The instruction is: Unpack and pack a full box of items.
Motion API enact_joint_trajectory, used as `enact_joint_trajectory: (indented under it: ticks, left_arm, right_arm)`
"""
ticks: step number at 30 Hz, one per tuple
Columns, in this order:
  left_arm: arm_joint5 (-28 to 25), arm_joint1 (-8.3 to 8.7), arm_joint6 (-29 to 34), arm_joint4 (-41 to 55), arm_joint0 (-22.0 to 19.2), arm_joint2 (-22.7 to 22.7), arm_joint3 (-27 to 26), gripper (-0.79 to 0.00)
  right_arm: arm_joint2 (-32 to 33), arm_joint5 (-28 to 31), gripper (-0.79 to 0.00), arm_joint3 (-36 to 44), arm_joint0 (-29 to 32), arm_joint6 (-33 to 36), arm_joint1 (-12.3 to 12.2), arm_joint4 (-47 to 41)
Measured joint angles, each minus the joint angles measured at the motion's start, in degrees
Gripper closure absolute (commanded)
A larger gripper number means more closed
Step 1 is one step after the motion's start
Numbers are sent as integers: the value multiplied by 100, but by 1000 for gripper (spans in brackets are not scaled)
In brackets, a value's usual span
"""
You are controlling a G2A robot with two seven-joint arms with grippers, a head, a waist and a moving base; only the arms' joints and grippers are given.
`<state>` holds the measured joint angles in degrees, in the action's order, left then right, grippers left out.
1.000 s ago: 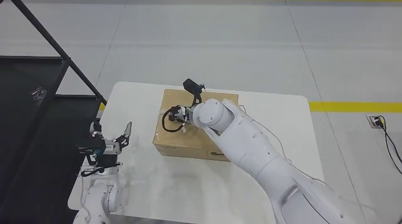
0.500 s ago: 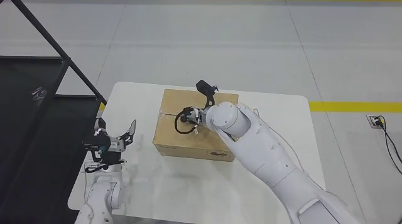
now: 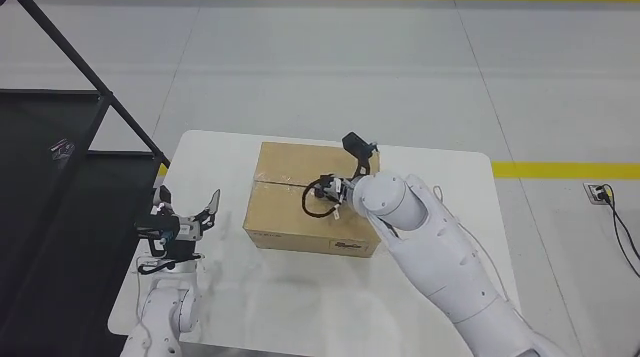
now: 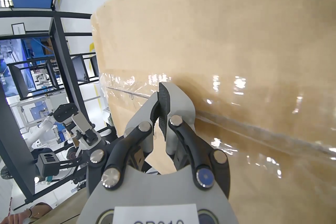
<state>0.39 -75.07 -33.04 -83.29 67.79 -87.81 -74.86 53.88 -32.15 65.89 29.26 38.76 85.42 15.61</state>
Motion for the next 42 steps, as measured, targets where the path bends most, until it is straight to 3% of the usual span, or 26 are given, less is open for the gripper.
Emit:
enact_joint_trajectory:
  ticks: [22,42]
  left_arm:
    - [-66,1,106,-116,-177,146,-25,-785]
    - [-157,14,185,-274,-383,247,-30,-785]
  right_arm:
    - [1190,-459,0,1249,951,339,-439,596]
    - [2272,-461,0,2018,1890,305,-719,415]
